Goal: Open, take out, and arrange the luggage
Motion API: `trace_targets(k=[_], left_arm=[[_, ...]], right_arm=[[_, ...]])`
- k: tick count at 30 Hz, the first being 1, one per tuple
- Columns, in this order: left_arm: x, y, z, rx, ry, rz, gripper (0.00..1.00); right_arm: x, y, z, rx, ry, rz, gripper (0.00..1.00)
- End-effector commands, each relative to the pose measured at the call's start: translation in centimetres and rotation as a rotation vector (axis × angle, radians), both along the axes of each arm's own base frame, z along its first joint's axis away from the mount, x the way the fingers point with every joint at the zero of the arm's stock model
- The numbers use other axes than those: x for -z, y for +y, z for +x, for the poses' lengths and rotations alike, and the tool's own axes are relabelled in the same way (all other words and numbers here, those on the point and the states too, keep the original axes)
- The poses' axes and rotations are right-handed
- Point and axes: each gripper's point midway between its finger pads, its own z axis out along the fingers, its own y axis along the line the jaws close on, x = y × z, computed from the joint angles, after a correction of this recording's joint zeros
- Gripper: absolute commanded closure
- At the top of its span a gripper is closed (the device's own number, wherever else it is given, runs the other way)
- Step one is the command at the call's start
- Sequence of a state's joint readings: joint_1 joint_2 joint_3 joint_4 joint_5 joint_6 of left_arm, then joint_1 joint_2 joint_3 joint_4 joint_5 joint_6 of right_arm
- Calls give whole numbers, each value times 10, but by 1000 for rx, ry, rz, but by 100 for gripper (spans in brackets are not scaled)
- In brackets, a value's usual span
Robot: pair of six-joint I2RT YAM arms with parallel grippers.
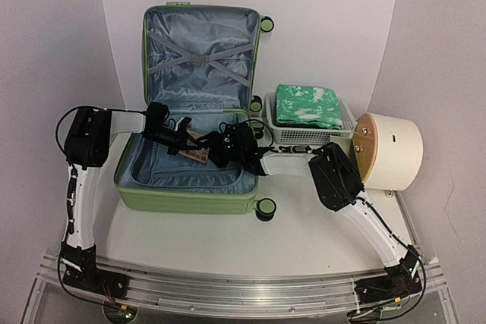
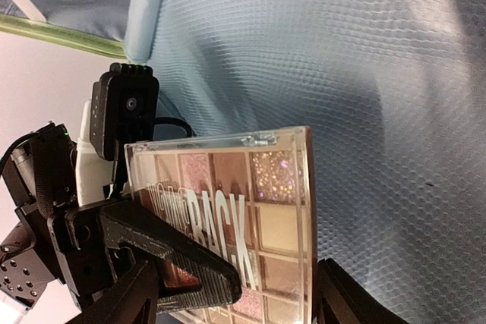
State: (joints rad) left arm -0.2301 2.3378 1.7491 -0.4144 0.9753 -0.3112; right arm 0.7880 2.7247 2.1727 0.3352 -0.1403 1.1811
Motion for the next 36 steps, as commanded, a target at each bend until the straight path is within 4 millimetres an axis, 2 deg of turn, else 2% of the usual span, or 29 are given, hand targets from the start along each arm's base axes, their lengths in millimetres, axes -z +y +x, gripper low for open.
trace_targets(k=[1, 4, 9, 12, 17, 21, 25, 29, 36], left_arm=[[-62, 18, 13, -31, -189, 38, 100], [-97, 23, 19, -31, -280, 68, 100], [-141, 34, 28, -9, -413, 105, 100], [-161, 35, 24, 17, -469, 101, 100], [-202, 29, 12, 32, -489, 24, 100], [-250, 25, 3, 25, -500, -67, 100], [-286, 21, -4, -11, -424, -168, 100], [-305, 9, -20, 19, -349, -261, 100], [-330, -17, -54, 130, -374, -322, 100]], right_arm=[[-62, 13, -3, -41, -135, 108, 28], [-98, 15, -3, -44, -199, 174, 25], [-179, 10, -7, -47, -370, 287, 21], [-206, 2, -12, -39, -425, 308, 20], [-231, -17, -27, -55, -480, 318, 20], [-247, -34, -44, -72, -529, 281, 20], [-261, -51, -55, -43, -541, 296, 20], [-278, -56, -56, -22, -539, 353, 21], [-280, -45, -51, -48, -517, 401, 20]])
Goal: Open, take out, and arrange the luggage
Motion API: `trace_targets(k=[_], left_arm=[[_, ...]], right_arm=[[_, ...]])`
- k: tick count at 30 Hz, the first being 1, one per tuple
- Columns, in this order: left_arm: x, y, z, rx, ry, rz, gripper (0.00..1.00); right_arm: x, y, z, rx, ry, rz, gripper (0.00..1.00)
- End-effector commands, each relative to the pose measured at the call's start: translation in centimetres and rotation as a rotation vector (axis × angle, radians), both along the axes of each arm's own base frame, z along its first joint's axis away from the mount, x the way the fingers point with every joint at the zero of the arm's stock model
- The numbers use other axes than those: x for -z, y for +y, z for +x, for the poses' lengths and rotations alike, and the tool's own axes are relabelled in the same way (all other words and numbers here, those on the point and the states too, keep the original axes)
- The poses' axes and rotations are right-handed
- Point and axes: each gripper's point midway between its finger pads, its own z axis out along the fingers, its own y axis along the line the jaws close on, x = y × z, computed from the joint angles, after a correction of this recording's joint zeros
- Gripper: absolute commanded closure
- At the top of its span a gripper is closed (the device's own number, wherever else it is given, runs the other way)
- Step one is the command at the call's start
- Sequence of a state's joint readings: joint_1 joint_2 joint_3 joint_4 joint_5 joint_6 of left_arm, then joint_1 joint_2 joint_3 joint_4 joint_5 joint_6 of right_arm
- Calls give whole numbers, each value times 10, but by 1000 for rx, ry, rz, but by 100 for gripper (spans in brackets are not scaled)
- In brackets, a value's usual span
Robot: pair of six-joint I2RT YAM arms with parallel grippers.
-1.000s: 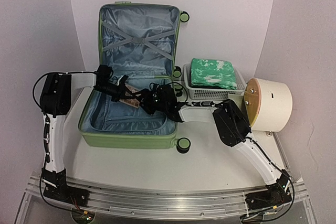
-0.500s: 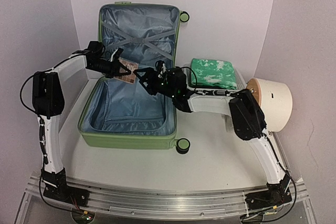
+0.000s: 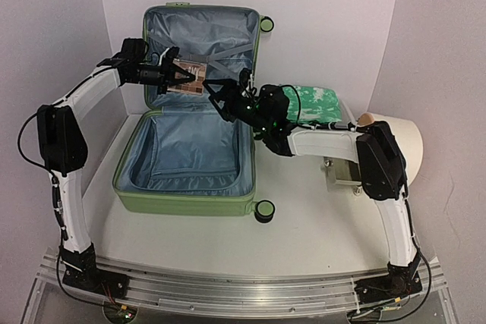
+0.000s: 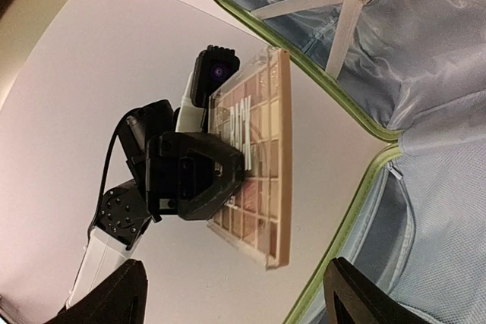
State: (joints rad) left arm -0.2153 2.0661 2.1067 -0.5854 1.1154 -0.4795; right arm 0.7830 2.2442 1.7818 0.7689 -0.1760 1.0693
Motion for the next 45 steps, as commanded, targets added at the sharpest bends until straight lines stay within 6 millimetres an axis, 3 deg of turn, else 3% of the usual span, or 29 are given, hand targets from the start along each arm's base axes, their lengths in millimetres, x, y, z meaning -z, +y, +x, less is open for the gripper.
trace_targets(k=[1, 7, 14, 16, 17, 19, 21, 24, 27, 31, 35, 38, 45], left_arm=[[-67, -18, -42, 109, -118, -88, 100], [-72, -28, -51, 144, -123, -111, 100], [-70, -31, -56, 166, -115, -116, 100], [-70, -31, -58, 170, -128, -113, 97], [-69, -31, -58, 172, -136, -110, 90], [-67, -28, -58, 173, -151, -101, 64], [-65, -20, -54, 159, -172, -92, 46], [-70, 2, -44, 140, -238, -93, 35], [-75, 9, -49, 187, -373, -73, 21], [-63, 15, -61, 245, -676, 82, 12], [-26, -2, -92, 409, -854, 319, 9], [-10, -15, -114, 507, -842, 361, 6], [-1, -38, -129, 555, -780, 334, 5]], right_arm=[[-36, 4, -2, -39, -62, 92, 22], [-36, 12, -7, -104, -73, 115, 44], [-38, 8, -13, -122, -88, 146, 91], [-37, 4, -13, -109, -90, 141, 100], [-35, 1, -13, -101, -89, 136, 100], [-35, -7, -14, -94, -93, 126, 100], [-36, -13, -19, -110, -117, 105, 100], [-38, -26, -29, -169, -171, 55, 100], [-37, -41, -43, -263, -236, -4, 100], [-17, -54, -64, -383, -311, -181, 100], [12, -57, -78, -404, -407, -493, 100], [13, -70, -84, -362, -494, -584, 100], [-2, -73, -94, -390, -582, -618, 100]])
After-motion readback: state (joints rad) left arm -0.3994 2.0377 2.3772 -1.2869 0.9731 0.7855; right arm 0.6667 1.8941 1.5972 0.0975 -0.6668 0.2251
